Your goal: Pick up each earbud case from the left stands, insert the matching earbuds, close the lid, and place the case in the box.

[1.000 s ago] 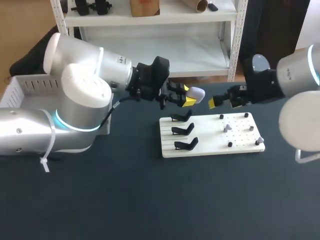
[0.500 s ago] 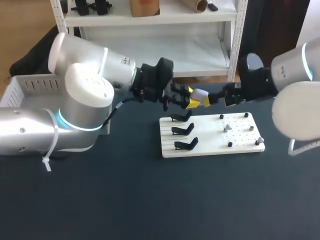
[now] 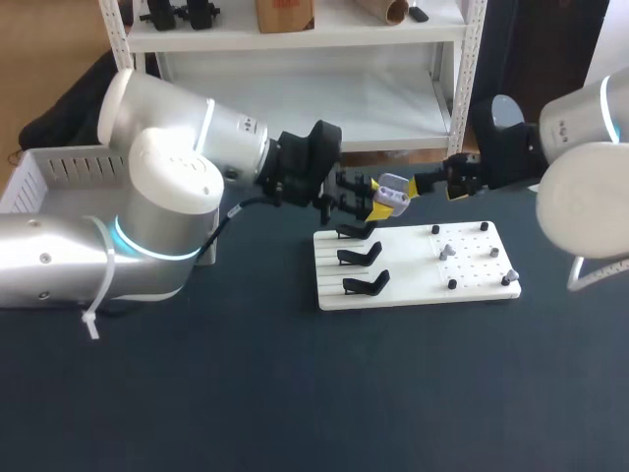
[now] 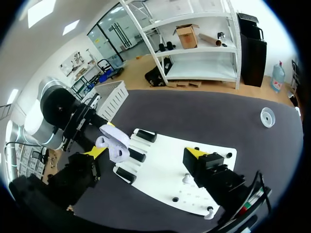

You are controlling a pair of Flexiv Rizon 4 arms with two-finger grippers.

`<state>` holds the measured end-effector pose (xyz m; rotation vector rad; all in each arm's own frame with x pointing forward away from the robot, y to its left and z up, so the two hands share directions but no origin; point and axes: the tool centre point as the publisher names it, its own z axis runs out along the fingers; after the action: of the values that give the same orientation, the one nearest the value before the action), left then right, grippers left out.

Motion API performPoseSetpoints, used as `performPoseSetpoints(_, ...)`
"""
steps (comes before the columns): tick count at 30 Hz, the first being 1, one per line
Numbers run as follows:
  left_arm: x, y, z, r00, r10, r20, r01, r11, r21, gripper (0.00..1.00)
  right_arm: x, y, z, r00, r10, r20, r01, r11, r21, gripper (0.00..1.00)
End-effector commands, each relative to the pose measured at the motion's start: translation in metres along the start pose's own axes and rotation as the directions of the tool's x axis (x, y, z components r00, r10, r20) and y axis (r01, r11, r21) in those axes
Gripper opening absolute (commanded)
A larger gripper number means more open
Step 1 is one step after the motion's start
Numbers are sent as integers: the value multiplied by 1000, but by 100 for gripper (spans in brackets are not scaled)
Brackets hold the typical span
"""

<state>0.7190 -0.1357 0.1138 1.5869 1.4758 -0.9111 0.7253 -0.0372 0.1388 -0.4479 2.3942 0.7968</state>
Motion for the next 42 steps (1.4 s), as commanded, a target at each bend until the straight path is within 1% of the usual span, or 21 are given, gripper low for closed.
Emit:
performPoseSetpoints(1,9,2,-3,999,-32,44,31,999,26,0,5,-3,-9,1000,-2,3,2,1000,22,100)
performPoseSetpoints(3,11,4,-10,994,-55,90,53,998,21,0,11,-5,-15,1000,-28,-13,29,998,64,100)
performPoseSetpoints(5,11,4,-17,992,-58,110,59,998,-2,0,17,-8,-21,997,-69,-42,73,991,111,100)
performPoseSetpoints(7,9,4,-24,988,-59,144,62,998,-21,0,24,-11,-27,994,-85,-70,94,986,140,100)
performPoseSetpoints(9,7,4,-31,979,-65,194,71,997,-25,0,30,-15,-33,990,-101,-96,117,976,182,100)
performPoseSetpoints(11,3,2,-37,972,-64,228,74,997,-35,0,37,-18,-39,984,-121,-130,150,960,236,100)
performPoseSetpoints(13,-2,0,-44,967,-67,246,79,996,-41,0,45,-22,-46,981,-110,-159,150,952,268,100)
performPoseSetpoints(14,-4,0,-46,964,-73,254,82,996,-26,0,48,-25,-48,979,-104,-176,152,946,285,100)
performPoseSetpoints(17,-11,-2,-53,955,-80,286,93,995,-31,0,61,-31,-52,966,-93,-242,176,920,350,100)
performPoseSetpoints(20,-16,-4,-61,943,-103,316,123,991,-44,0,73,-36,-54,964,-59,-261,157,915,373,100)
performPoseSetpoints(22,-18,-5,-65,932,-128,340,148,988,-34,0,79,-38,-56,960,-52,-276,164,901,401,100)
performPoseSetpoints(23,-20,-6,-68,926,-138,352,159,987,-32,0,83,-39,-57,961,-37,-274,156,891,427,100)
performPoseSetpoints(24,-21,-6,-71,923,-154,353,173,985,-21,0,86,-41,-59,959,-28,-283,156,884,441,100)
performPoseSetpoints(26,-21,-6,-71,923,-154,353,173,985,-21,0,92,-44,-61,958,-11,-286,144,882,449,100)
performPoseSetpoints(29,-21,-6,-71,923,-154,353,173,985,-21,0,95,-47,-64,959,-1,-283,136,878,460,100)
performPoseSetpoints(34,-21,-6,-71,923,-154,353,173,985,-21,0,100,-52,-62,951,-21,-307,181,844,504,100)
performPoseSetpoints(36,-22,-7,-71,923,-151,353,172,985,-29,0,104,-55,-60,951,-17,-308,180,842,509,100)
performPoseSetpoints(38,-25,-8,-73,910,-163,382,181,983,-11,0,109,-58,-57,949,-6,-316,177,838,516,100)
performPoseSetpoints(42,-31,-11,-76,912,-162,378,180,984,-12,0,116,-59,-54,937,3,-349,192,830,523,100)
